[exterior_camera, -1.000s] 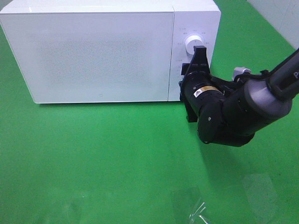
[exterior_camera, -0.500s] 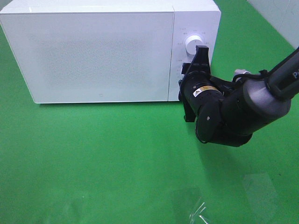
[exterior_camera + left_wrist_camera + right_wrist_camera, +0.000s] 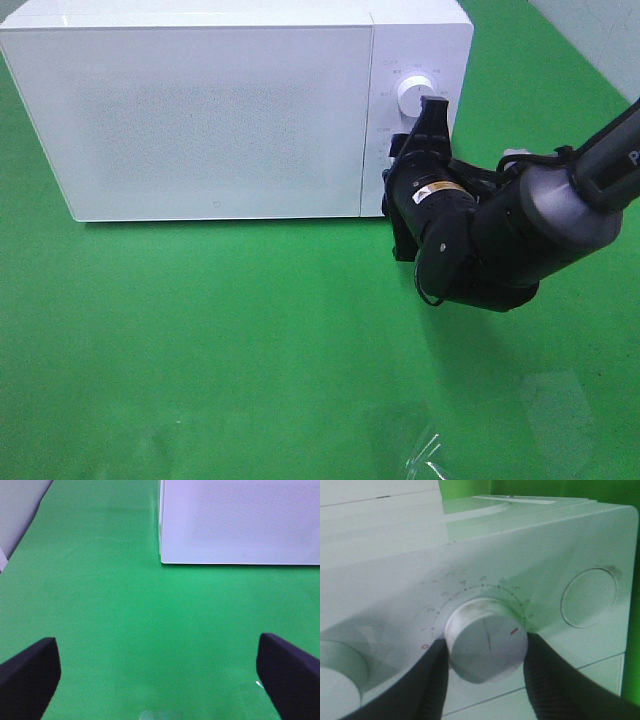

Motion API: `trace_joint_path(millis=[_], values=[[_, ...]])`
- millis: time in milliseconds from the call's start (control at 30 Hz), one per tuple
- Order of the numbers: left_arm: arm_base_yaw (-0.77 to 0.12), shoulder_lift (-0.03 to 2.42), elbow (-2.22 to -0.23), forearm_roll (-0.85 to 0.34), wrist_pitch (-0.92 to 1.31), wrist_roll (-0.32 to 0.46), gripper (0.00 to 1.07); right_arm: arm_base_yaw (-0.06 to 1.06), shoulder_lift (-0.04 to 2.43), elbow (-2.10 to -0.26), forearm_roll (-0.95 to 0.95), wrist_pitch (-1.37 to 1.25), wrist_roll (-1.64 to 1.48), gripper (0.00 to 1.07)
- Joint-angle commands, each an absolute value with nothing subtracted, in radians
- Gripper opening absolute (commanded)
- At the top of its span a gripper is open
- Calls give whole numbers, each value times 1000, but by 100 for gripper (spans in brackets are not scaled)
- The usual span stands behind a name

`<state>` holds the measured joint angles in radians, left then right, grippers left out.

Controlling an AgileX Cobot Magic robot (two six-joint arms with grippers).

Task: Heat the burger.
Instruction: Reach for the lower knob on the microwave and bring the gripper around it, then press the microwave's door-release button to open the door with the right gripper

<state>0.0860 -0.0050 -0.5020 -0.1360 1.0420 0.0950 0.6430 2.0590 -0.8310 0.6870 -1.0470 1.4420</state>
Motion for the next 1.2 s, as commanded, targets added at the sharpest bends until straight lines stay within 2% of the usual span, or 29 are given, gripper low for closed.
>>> trace_joint_path(millis=[33, 67, 300, 800, 867, 1000, 1100, 1167, 1200], values=[[89, -15, -499, -141, 1041, 92, 100, 633, 2036, -861, 686, -1094, 1394, 49], [89, -15, -499, -141, 1041, 92, 100, 633, 2036, -850, 689, -1094, 1386, 53], [89, -15, -499, -141, 1041, 92, 100, 645, 2024, -801, 684, -1089, 1363, 62], [89, -15, -499, -141, 1041, 92, 100, 656, 1859, -634, 549, -913, 1177, 63], [89, -15, -499, -141, 1041, 92, 100, 656, 1823, -607, 525, -891, 1113, 63], [89, -15, -499, -141, 1041, 92, 100, 653, 1685, -571, 481, -660, 809, 63], [89, -15, -499, -141, 1041, 92, 100, 653, 1662, -571, 477, -618, 733, 63], [89, -15, -499, -141, 1041, 92, 100, 653, 1583, -571, 479, -492, 461, 63], [89, -15, -499, -141, 1041, 92, 100, 653, 1583, -571, 479, -492, 461, 63]])
